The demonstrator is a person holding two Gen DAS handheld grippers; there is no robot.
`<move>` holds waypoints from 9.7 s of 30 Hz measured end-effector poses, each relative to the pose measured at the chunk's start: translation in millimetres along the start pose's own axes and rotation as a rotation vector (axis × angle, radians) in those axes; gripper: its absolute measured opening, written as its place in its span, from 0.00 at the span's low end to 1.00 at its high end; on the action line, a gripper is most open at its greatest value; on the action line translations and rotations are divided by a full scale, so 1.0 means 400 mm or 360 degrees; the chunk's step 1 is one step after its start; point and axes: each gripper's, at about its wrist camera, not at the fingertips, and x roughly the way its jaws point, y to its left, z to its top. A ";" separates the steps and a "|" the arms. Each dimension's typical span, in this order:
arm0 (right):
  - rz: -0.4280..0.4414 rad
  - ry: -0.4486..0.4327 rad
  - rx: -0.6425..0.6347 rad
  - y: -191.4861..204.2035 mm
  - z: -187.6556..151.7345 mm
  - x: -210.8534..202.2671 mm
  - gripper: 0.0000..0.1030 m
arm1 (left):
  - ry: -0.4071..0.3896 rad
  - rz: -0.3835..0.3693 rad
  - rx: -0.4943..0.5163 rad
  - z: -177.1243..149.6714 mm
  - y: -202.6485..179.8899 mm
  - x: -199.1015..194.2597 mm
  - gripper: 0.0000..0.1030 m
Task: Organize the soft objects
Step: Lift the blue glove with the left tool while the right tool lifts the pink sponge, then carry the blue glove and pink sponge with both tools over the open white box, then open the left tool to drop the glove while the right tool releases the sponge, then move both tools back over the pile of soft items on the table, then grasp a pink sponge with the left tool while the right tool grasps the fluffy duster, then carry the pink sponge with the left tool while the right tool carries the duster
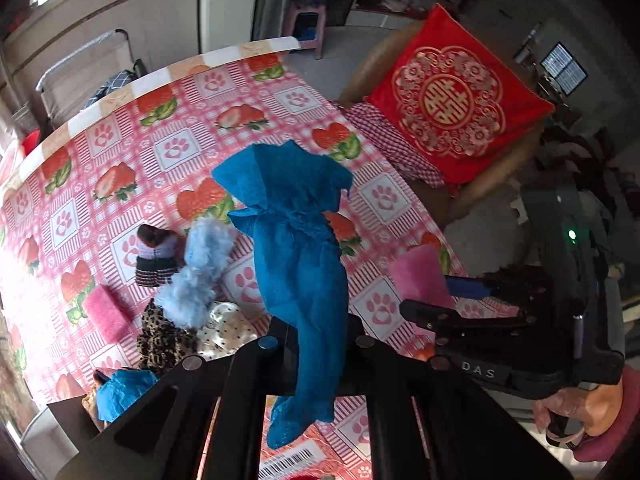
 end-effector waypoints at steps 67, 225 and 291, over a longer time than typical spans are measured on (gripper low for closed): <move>0.0178 0.0192 -0.1378 0.761 -0.408 -0.051 0.43 | -0.0227 0.0473 -0.0703 -0.721 0.265 -0.364 0.08; 0.0103 0.0372 -0.0251 0.242 0.198 0.226 0.99 | 0.0146 0.0381 -0.1017 -0.334 0.472 -0.161 1.00; 0.0154 0.0257 -0.0272 0.220 0.360 0.346 0.29 | 0.0318 0.0513 -0.1085 -0.037 0.624 0.273 0.48</move>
